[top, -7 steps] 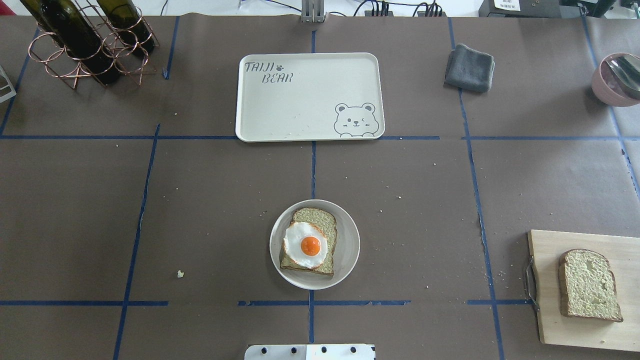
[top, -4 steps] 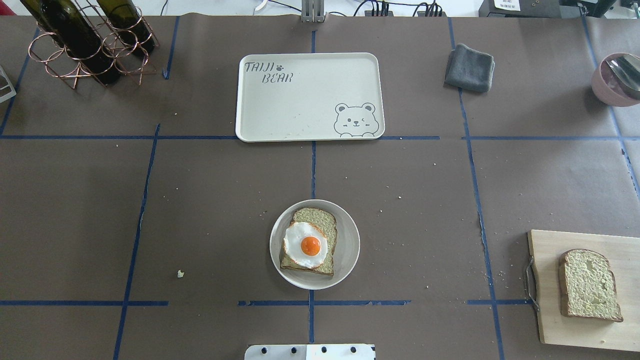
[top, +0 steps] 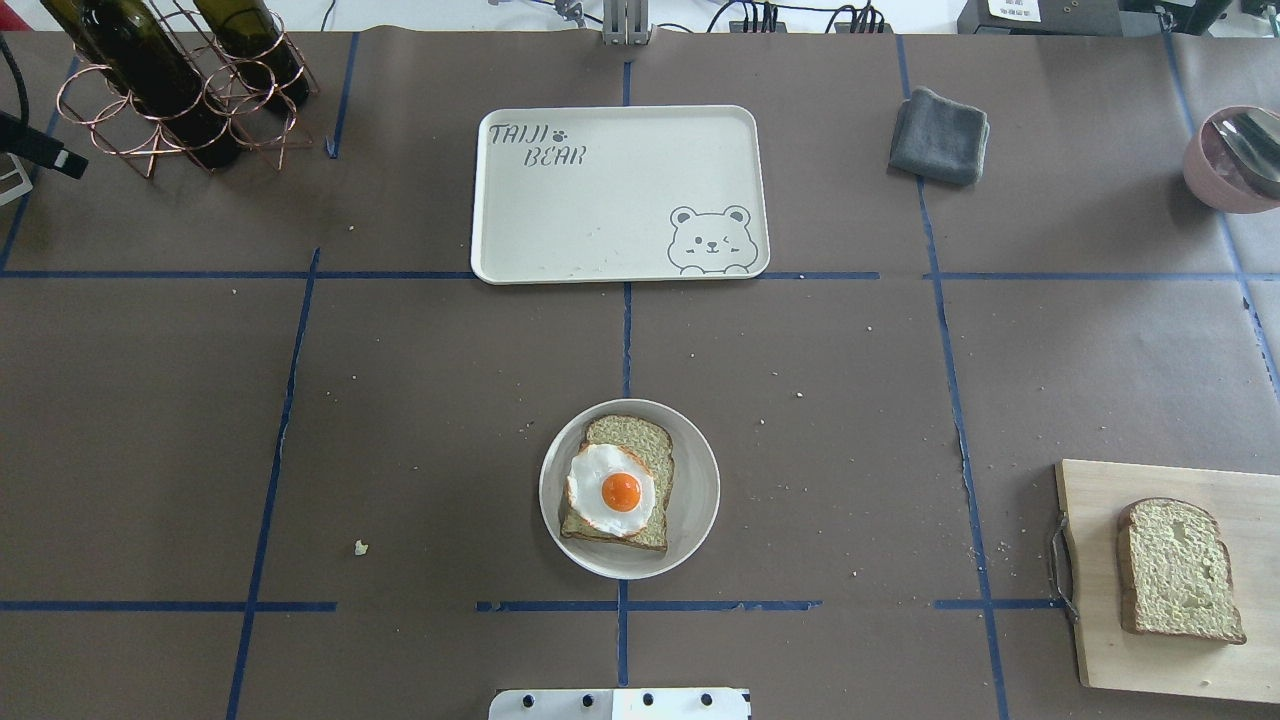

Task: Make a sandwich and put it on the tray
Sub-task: 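Move the right gripper down toward the bread slice on the wooden board, then grasp the edge of the bread slice on the board with the right gripper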

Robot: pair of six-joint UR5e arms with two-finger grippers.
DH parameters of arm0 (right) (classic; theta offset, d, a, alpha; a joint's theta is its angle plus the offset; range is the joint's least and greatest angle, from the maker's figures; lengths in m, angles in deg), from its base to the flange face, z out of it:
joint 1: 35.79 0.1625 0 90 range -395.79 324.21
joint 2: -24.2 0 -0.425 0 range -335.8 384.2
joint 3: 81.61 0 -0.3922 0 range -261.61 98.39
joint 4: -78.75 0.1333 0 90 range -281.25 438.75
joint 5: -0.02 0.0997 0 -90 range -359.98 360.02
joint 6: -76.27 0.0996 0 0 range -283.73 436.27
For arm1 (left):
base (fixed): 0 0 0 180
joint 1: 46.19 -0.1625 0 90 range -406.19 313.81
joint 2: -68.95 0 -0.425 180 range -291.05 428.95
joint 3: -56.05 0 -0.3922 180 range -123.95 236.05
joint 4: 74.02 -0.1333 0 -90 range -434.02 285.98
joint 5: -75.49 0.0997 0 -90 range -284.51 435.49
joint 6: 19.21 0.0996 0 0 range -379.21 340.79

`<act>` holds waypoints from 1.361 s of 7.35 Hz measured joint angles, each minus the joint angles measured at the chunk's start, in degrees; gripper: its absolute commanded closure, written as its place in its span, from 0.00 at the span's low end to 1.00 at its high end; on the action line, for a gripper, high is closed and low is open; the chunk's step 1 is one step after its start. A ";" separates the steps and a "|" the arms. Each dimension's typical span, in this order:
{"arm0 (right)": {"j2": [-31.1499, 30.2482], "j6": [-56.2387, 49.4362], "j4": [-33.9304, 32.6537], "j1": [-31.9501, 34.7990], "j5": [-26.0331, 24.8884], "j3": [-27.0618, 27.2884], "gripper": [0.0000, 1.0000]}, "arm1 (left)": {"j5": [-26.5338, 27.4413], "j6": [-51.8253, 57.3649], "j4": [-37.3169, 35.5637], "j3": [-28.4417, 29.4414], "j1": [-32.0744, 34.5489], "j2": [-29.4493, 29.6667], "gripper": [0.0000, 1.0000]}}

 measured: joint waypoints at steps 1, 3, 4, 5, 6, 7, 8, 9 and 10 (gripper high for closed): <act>-0.76 2.50 0.05 -1.13 -0.17 0.87 0.00 | 0.26 -8.70 2.72 -0.85 -2.12 0.24 0.00; -4.99 9.68 0.87 -4.93 -2.71 6.77 0.00 | 1.32 -20.46 4.30 -4.64 -6.00 0.31 0.00; -8.43 12.73 5.01 -6.53 -3.67 8.62 0.00 | 2.89 -24.87 4.39 -6.61 -8.38 0.34 0.00; -12.41 18.90 13.61 -8.96 -4.64 9.27 0.00 | 4.58 -28.85 4.42 -8.32 -10.84 0.41 0.00; -16.17 28.23 24.12 -13.12 -6.40 9.39 0.00 | 5.50 -31.75 4.42 -9.53 -12.70 0.62 0.00; -19.76 37.69 34.38 -18.26 -9.20 9.27 0.00 | 5.88 -34.18 4.42 -10.34 -14.08 1.05 0.00; -22.59 44.71 42.26 -23.04 -11.64 8.83 0.00 | 6.05 -36.09 4.45 -10.82 -15.14 1.45 0.00; -24.13 49.85 47.20 -27.59 -13.61 8.23 0.00 | 6.37 -37.55 4.48 -11.12 -16.06 1.86 0.00; -24.97 54.99 51.43 -32.69 -16.28 7.58 0.00 | 7.05 -38.65 4.50 -11.26 -16.86 2.32 0.00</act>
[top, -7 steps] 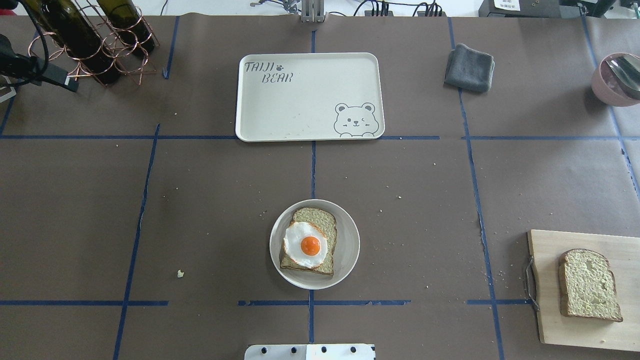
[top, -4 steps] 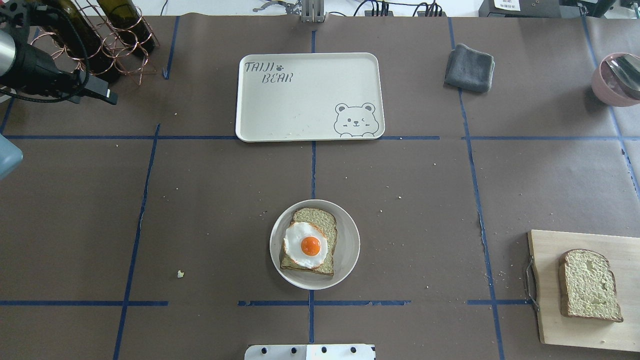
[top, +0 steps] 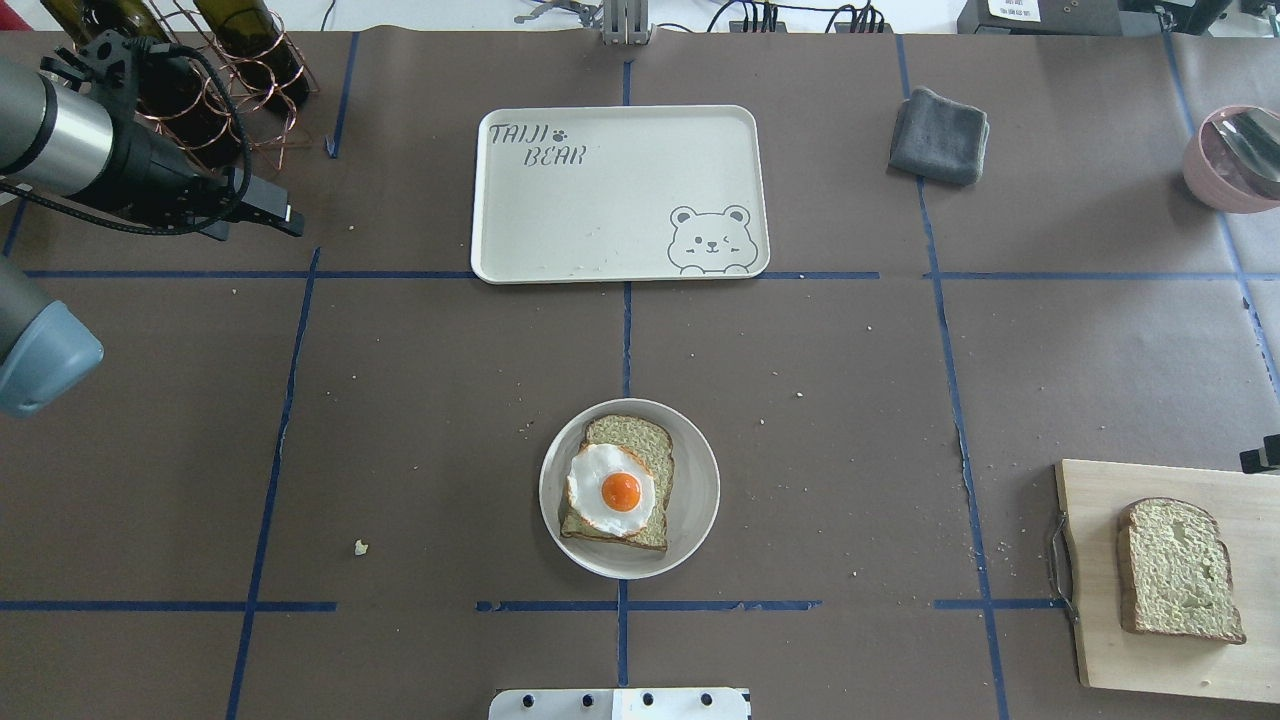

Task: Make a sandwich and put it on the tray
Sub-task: 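Grasp the edge of the bread slice on the board with the right gripper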

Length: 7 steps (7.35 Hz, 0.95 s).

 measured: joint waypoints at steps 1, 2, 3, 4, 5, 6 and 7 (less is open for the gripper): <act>-0.80 6.29 6.01 -6.09 -4.01 -1.38 0.00 | 0.70 -0.84 0.01 -0.08 -0.68 0.38 0.00; -1.50 11.17 11.43 -11.07 -7.60 -3.17 0.00 | 0.99 -1.23 -0.01 -0.12 -0.98 0.59 0.00; -2.41 13.72 14.79 -14.32 -9.90 -4.41 0.00 | 1.10 -1.40 -0.02 -0.15 -1.10 0.67 0.00; -3.43 14.69 16.43 -15.95 -10.88 -4.94 0.00 | 1.13 -1.46 -0.01 -0.15 -1.16 0.70 0.00; -4.35 15.03 17.39 -16.80 -11.19 -5.14 0.01 | 1.15 -1.49 0.00 -0.12 -1.20 0.70 0.00; -5.02 15.15 18.06 -17.49 -11.21 -5.20 0.03 | 1.15 -1.49 0.01 -0.10 -1.26 0.67 0.00; -5.40 15.19 18.50 -18.31 -11.14 -5.21 0.11 | 1.15 -1.50 0.01 -0.09 -1.27 0.65 0.00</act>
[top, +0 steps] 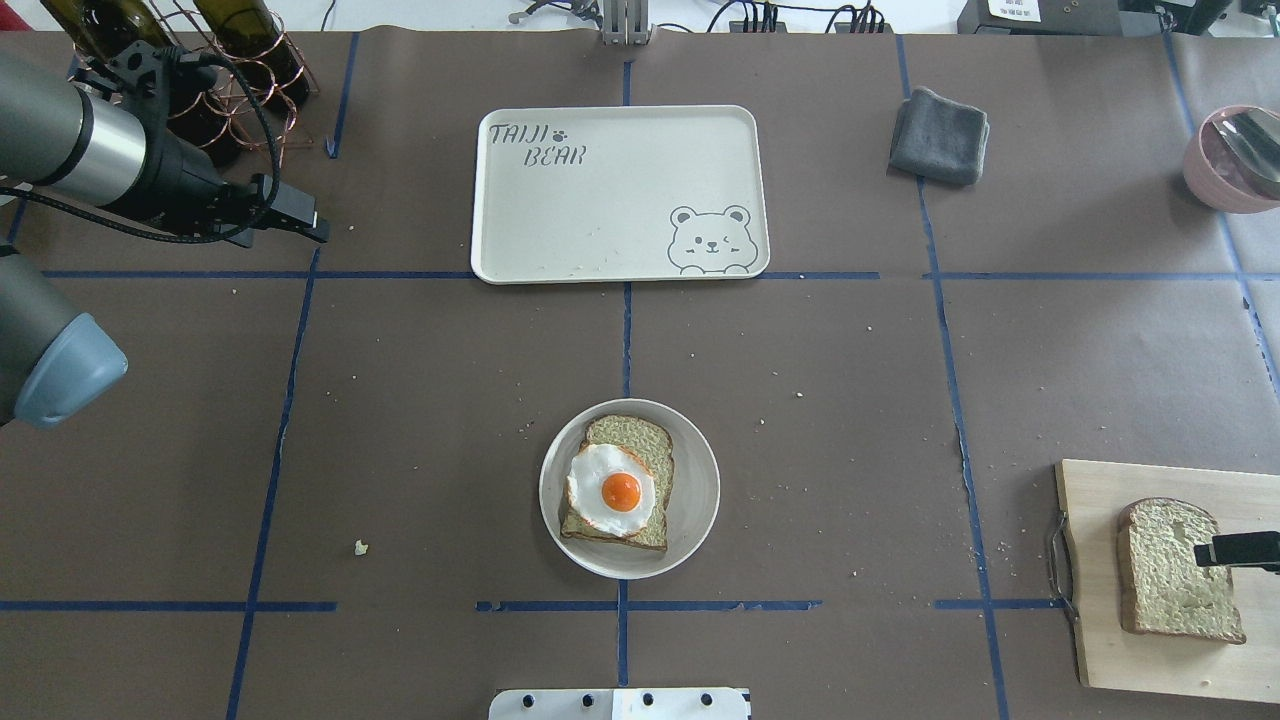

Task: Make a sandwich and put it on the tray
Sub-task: 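Grasp the edge of the bread slice on the board with the right gripper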

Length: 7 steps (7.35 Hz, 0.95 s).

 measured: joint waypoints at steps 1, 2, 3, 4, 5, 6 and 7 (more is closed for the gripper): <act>-0.17 0.01 0.16 -0.81 0.02 -0.02 0.26 | 0.00 0.00 0.00 0.00 0.00 -0.01 0.00; -0.24 0.02 0.22 -1.52 -0.01 -0.04 0.37 | 0.00 0.00 0.00 0.01 0.01 -0.01 0.00; -0.26 0.02 0.24 -2.07 -0.06 -0.08 0.43 | 0.00 0.02 0.00 0.01 0.02 -0.01 0.00; -0.28 0.02 0.24 -2.33 -0.09 -0.09 0.47 | 0.00 0.05 0.00 0.01 0.02 -0.01 0.00; -0.27 0.02 0.24 -2.38 -0.10 -0.11 0.49 | 0.00 0.08 0.00 0.01 0.03 -0.01 0.00; -0.25 0.02 0.25 -2.41 -0.13 -0.14 0.51 | 0.00 0.08 0.00 0.04 0.03 -0.01 0.00; -0.25 0.02 0.25 -2.42 -0.16 -0.17 0.51 | 0.00 0.08 0.00 0.07 0.03 -0.01 0.00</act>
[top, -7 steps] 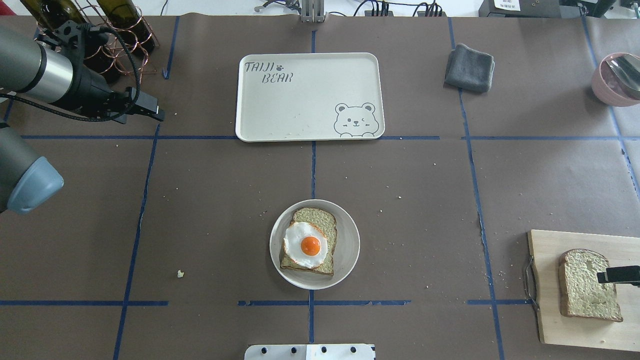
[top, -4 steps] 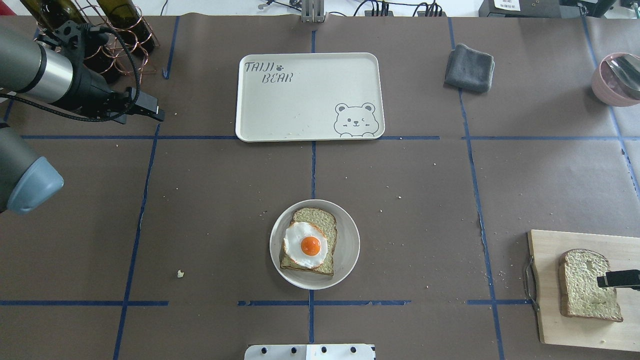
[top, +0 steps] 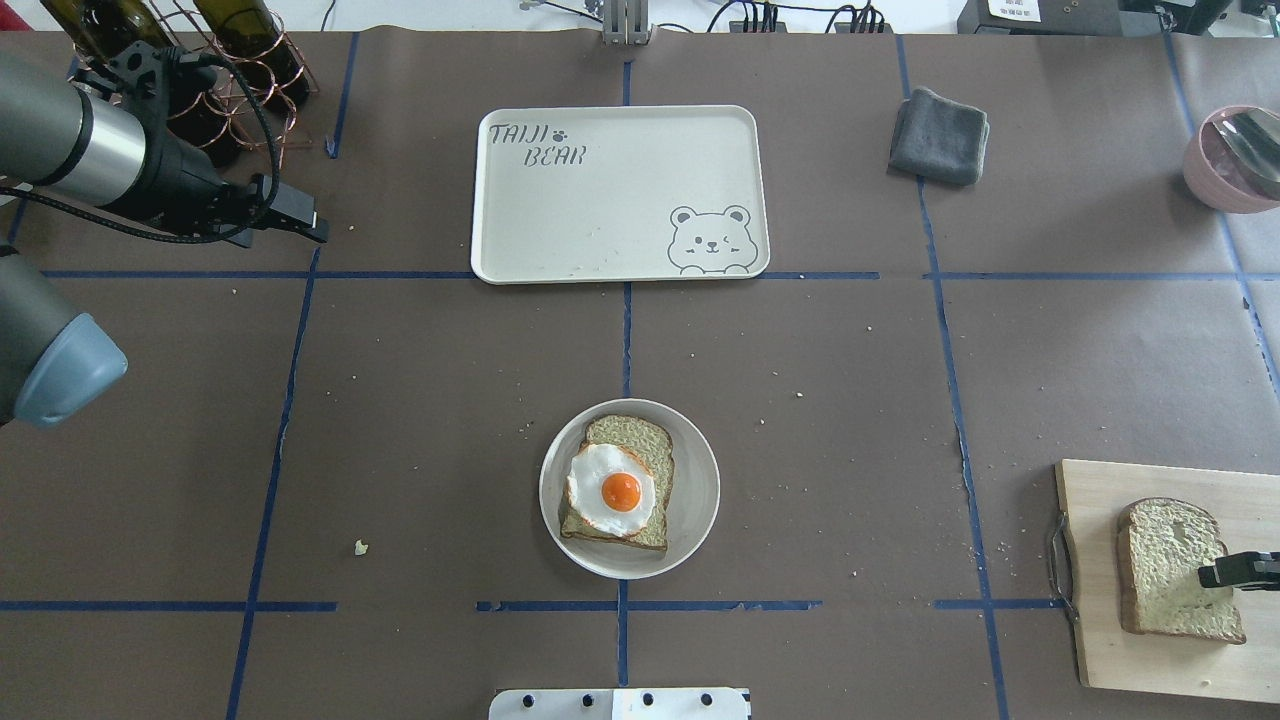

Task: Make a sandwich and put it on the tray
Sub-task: 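Grasp the edge of the bread slice on the board with the right gripper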

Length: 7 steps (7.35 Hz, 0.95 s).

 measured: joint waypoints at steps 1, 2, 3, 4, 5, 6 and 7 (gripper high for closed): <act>0.01 0.02 0.00 0.00 -0.02 -0.01 0.50 | 0.00 0.00 0.00 0.01 0.00 0.00 0.00; 0.01 0.04 0.00 0.00 -0.03 -0.13 0.50 | 0.00 0.00 0.00 0.06 0.00 0.00 0.00; 0.02 0.02 0.00 -0.04 -0.03 -0.28 0.50 | 0.00 0.00 0.00 0.09 0.00 0.00 0.00; 0.04 0.01 0.00 -0.06 -0.03 -0.42 0.54 | 0.00 0.00 0.00 0.10 0.00 0.00 0.00; 0.05 0.02 0.00 -0.07 -0.03 -0.52 0.73 | 0.00 0.00 0.00 0.11 0.00 0.00 0.00; 0.05 0.04 0.00 -0.09 -0.03 -0.59 1.00 | 0.00 0.00 0.00 0.14 0.00 0.00 0.00; 0.08 0.02 0.00 -0.08 -0.01 -0.60 1.00 | 0.00 0.02 0.00 0.21 0.00 0.00 0.00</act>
